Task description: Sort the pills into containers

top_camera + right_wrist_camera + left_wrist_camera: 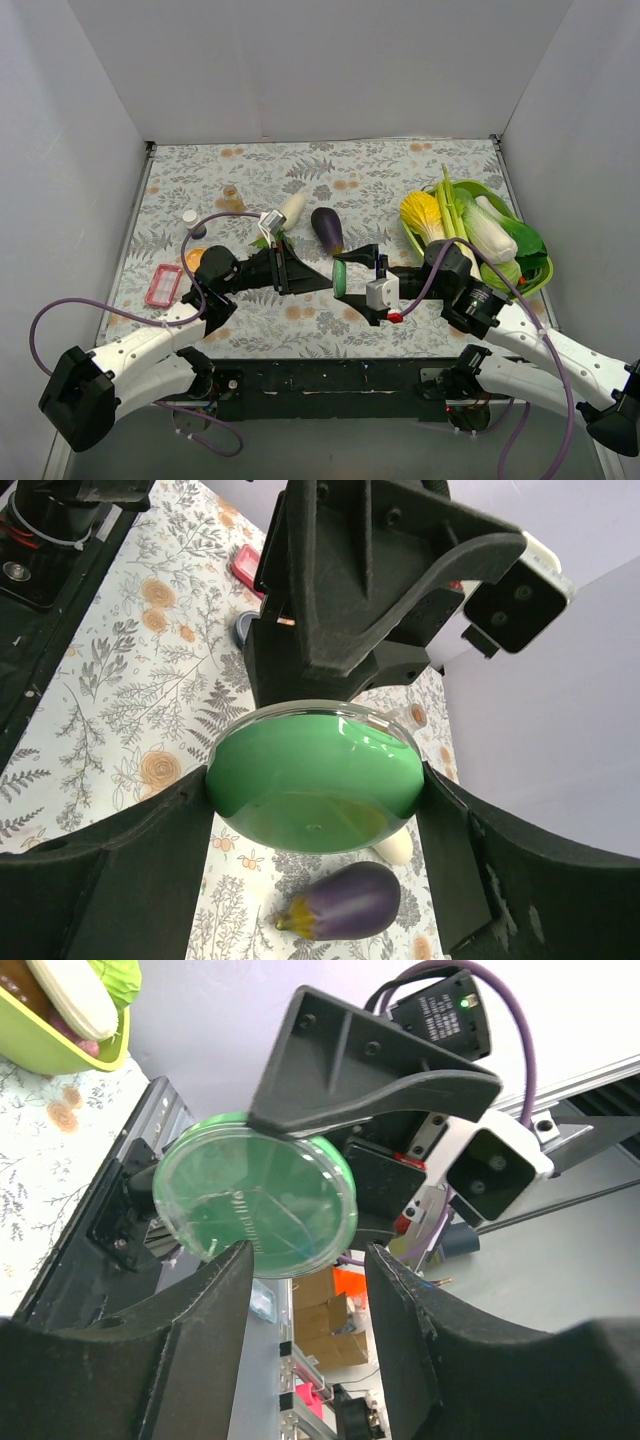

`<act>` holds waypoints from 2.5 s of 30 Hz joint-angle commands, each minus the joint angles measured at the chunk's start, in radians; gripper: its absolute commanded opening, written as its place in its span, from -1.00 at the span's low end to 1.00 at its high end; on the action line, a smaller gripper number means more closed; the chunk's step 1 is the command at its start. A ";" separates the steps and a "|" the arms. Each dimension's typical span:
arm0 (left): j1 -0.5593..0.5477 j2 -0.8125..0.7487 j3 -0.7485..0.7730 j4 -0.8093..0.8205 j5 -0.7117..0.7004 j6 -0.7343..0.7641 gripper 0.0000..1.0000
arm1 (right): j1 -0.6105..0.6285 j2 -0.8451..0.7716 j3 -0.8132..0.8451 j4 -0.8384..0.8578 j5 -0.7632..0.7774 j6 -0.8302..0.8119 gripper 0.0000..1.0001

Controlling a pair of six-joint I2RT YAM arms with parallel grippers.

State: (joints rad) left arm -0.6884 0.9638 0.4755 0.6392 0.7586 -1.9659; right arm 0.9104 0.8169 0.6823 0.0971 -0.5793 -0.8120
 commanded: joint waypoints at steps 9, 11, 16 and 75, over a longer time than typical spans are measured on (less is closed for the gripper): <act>0.010 -0.025 -0.009 0.065 -0.038 -0.031 0.04 | 0.005 -0.027 -0.026 0.084 -0.007 0.039 -0.45; 0.010 -0.027 0.026 0.001 -0.053 -0.001 0.21 | 0.005 -0.028 -0.030 0.078 -0.005 0.031 -0.44; 0.010 -0.031 0.100 -0.240 -0.104 0.093 0.69 | 0.005 -0.030 -0.035 0.079 -0.010 0.027 -0.45; 0.009 0.001 0.092 -0.415 -0.094 0.160 0.20 | 0.007 -0.032 -0.046 0.161 -0.022 0.103 -0.53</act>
State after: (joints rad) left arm -0.6773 0.9684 0.5407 0.3889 0.6952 -1.8984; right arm 0.9127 0.8066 0.6220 0.1467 -0.5964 -0.7105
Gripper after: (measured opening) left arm 0.608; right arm 0.809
